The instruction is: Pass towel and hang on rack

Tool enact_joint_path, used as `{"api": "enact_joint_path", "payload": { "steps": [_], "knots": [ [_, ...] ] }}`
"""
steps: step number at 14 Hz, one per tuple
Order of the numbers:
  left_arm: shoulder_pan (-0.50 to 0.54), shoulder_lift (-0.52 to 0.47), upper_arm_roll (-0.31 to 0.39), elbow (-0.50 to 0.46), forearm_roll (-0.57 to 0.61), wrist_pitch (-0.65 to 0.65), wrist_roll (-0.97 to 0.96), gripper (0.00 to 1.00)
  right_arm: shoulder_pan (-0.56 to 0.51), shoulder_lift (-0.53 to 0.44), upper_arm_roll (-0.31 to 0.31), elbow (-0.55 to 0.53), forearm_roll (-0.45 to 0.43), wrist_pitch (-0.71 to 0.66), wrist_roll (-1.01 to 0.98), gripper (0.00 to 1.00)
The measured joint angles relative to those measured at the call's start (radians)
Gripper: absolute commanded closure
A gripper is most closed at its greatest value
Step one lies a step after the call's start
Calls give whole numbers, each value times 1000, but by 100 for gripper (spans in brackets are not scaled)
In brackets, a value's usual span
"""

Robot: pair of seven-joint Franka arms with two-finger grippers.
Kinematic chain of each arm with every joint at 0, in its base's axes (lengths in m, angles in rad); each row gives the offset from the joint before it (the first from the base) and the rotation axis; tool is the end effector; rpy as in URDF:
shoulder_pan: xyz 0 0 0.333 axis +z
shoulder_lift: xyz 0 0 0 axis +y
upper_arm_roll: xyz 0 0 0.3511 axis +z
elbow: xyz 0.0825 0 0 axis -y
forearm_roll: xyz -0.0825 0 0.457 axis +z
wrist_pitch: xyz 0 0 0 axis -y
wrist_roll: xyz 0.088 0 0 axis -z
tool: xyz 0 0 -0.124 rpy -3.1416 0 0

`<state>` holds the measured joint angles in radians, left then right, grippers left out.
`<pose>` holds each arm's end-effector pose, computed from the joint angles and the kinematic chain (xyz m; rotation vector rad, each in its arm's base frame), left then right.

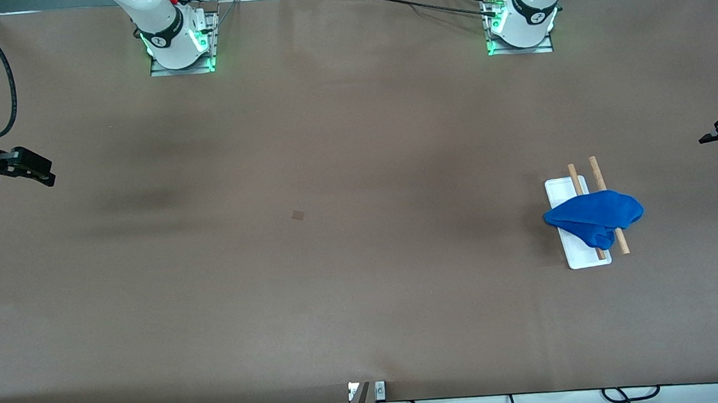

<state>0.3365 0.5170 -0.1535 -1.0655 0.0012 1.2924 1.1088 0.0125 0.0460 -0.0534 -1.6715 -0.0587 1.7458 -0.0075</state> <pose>0.7325 0.1663 0.5338 2.5985 -1.2821 -0.2637 0.6534 -0.0324 0.5735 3.0800 -0.0368 0.0414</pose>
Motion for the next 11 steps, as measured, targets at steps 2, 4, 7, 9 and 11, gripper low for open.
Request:
{"api": "enact_joint_path", "payload": {
  "steps": [2,4,7,9,11],
  "knots": [
    [-32,-2,14,34,0,-29,-100,0,-5,0,5,0,0,0,0,0],
    [-80,-9,41,48,1,-54,-201,0,-7,0,8,1,0,-4,0,0],
    [-154,-72,53,0,0,-89,-476,0,-8,-1,11,1,0,-11,0,0],
    [-205,-181,53,-130,0,-60,-676,0,-8,-2,12,1,0,-18,-9,0],
    [-226,-290,54,-266,0,11,-758,0,-8,-4,13,2,0,-26,-16,0]
  ]
}}
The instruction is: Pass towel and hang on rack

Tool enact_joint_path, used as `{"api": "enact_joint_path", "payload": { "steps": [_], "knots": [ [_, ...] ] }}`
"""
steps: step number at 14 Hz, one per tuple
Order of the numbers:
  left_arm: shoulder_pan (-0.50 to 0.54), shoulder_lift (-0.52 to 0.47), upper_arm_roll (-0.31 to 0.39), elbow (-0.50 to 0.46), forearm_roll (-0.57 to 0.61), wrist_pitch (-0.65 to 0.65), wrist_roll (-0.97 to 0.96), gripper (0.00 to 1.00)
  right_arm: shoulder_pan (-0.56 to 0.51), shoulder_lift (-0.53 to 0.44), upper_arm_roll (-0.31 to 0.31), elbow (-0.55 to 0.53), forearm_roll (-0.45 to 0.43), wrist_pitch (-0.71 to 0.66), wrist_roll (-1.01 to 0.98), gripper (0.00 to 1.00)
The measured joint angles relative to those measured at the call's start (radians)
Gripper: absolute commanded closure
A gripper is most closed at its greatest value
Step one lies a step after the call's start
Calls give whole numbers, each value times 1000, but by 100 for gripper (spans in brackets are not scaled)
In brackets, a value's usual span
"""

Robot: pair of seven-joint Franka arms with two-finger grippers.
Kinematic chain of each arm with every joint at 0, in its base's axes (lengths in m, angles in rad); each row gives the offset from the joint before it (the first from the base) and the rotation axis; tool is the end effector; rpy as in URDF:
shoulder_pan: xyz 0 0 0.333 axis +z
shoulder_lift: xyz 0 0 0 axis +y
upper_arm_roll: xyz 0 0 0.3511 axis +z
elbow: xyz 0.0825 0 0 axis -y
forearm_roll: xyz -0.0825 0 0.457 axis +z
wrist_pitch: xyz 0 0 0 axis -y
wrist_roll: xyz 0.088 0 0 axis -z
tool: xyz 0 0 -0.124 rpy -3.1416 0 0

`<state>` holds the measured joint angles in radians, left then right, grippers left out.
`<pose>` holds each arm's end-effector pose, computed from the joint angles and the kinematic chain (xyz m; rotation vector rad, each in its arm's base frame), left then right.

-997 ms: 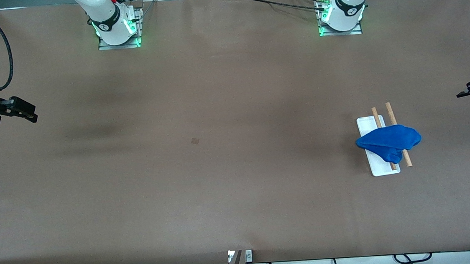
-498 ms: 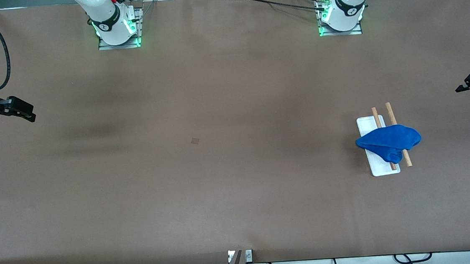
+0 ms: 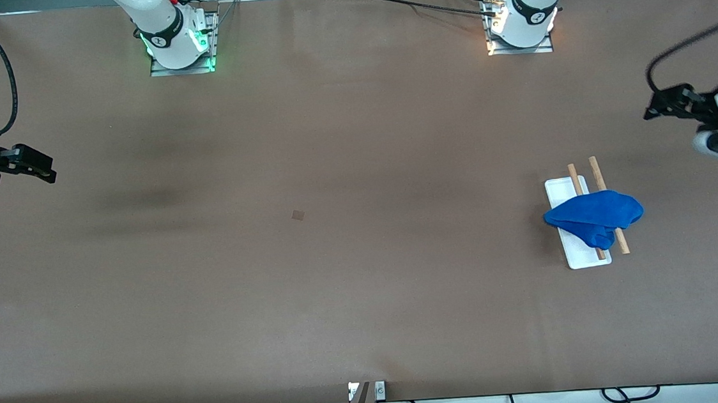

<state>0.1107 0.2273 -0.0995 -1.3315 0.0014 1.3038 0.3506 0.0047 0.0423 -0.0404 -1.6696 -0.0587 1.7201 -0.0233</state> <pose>0.6689 0.0154 0.6029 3.0081 -0.5156 -0.3773 0.6497 -0.0292 0.5747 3.0816 -0.0060 0.0100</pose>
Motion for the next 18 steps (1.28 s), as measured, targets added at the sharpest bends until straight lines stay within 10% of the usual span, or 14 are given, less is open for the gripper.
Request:
{"api": "enact_joint_path", "payload": {
  "steps": [6,18],
  "knots": [
    [7,-185,34,-242,-26,168,-243,0,0,0,9,-9,1,-8,-1,0],
    [7,-269,34,-336,-39,223,-366,0,0,-39,6,-30,8,-6,-2,0]
  ]
}}
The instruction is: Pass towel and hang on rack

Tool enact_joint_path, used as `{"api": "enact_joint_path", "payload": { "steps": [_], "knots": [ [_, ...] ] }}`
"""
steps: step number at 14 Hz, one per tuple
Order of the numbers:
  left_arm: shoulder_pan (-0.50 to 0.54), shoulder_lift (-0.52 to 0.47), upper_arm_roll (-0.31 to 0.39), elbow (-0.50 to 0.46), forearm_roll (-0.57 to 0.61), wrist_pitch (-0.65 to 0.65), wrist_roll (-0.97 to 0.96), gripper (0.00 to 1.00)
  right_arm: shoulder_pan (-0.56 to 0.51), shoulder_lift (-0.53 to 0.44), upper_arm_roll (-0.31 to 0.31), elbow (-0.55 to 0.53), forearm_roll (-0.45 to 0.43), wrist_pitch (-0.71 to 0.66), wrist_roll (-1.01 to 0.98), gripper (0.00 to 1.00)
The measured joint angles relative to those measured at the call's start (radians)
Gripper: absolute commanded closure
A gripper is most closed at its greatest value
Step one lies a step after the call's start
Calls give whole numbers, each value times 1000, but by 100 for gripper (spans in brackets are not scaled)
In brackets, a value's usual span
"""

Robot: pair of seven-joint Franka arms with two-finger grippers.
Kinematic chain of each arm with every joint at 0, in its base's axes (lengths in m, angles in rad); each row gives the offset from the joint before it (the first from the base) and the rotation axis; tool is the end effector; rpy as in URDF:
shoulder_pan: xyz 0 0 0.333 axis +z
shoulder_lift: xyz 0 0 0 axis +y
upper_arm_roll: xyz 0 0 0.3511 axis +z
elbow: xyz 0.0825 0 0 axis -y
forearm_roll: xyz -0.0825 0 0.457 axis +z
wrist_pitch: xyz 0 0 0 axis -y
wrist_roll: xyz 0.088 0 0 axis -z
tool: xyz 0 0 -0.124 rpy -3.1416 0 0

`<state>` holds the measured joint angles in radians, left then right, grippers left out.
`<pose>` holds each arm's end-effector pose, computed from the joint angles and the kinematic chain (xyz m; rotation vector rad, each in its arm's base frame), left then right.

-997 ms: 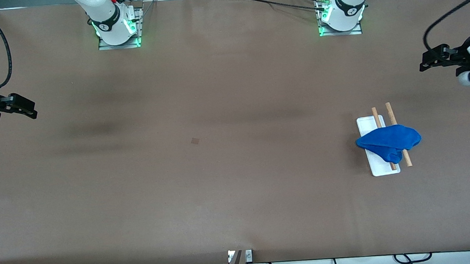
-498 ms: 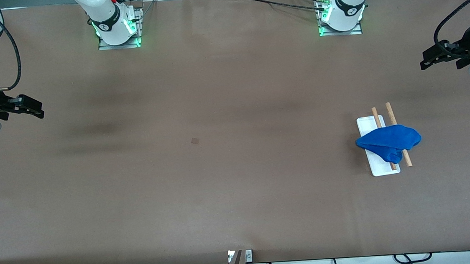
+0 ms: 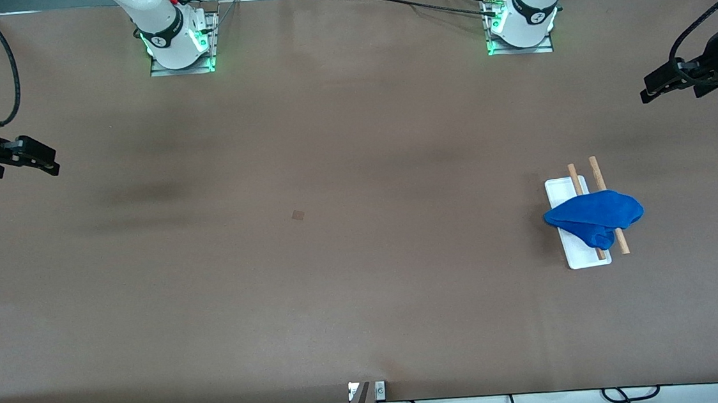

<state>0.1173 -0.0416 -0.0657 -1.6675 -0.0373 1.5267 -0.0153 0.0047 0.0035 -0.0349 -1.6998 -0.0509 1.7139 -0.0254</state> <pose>0.6035 0.0257 0.6123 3.0997 0.1043 -0.1531 0.6365 -0.0248 0.5823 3.0907 0.0034 0.0142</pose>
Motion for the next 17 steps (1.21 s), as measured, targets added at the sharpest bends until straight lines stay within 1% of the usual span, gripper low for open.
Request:
{"api": "enact_joint_path", "payload": {
  "steps": [17],
  "knots": [
    [5,-2,1,-7,0,0,-6,0,0,-3,0,1,0,-20,-35,0]
  ]
}}
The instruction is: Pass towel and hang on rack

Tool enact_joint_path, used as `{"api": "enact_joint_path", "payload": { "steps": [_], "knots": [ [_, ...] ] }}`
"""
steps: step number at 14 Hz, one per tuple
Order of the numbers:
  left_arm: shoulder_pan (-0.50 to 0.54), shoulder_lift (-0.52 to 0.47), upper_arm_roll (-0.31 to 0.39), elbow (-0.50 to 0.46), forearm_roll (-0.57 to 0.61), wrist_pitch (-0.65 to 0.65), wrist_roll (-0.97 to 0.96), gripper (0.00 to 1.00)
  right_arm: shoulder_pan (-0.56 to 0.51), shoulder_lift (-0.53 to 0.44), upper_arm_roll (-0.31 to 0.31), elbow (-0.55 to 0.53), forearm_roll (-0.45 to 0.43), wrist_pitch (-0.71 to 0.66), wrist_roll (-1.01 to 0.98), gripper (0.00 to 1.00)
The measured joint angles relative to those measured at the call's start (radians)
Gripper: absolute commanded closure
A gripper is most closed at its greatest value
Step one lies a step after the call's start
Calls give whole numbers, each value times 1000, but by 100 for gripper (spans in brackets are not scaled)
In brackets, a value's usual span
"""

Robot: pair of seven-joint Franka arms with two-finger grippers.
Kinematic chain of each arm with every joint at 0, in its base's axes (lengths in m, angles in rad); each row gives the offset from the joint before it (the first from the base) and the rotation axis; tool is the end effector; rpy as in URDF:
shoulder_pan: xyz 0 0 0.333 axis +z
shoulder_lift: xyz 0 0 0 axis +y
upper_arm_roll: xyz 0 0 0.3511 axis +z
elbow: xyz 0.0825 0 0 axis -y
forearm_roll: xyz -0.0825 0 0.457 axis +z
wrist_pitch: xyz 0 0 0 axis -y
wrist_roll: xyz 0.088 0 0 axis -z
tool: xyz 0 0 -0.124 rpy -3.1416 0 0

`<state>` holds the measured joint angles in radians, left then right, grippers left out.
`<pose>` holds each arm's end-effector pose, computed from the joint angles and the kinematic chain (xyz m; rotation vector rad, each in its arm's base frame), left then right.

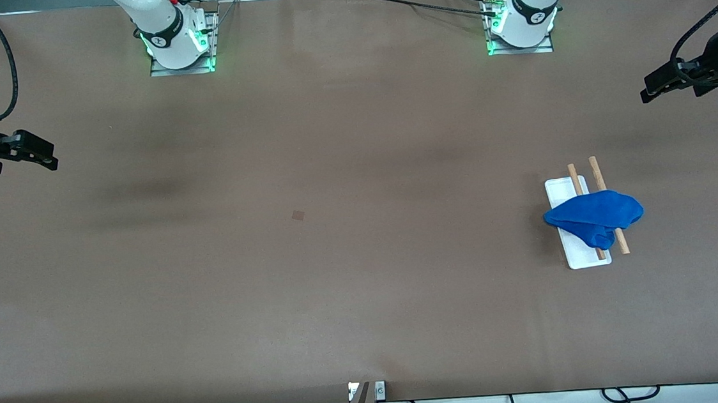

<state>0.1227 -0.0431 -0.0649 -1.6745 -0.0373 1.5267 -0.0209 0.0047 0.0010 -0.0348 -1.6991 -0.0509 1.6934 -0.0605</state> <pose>0.6024 0.0293 0.6095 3.0985 0.1228 -0.1616 0.6334 -0.0248 0.5825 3.0909 0.0569 -0.0139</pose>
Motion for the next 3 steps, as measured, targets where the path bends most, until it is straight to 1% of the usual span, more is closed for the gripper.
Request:
{"api": "enact_joint_path", "payload": {
  "steps": [3],
  "knots": [
    [3,0,0,-1,0,0,0,0,0,0,0,0,0,-1,-4,0]
  ]
}}
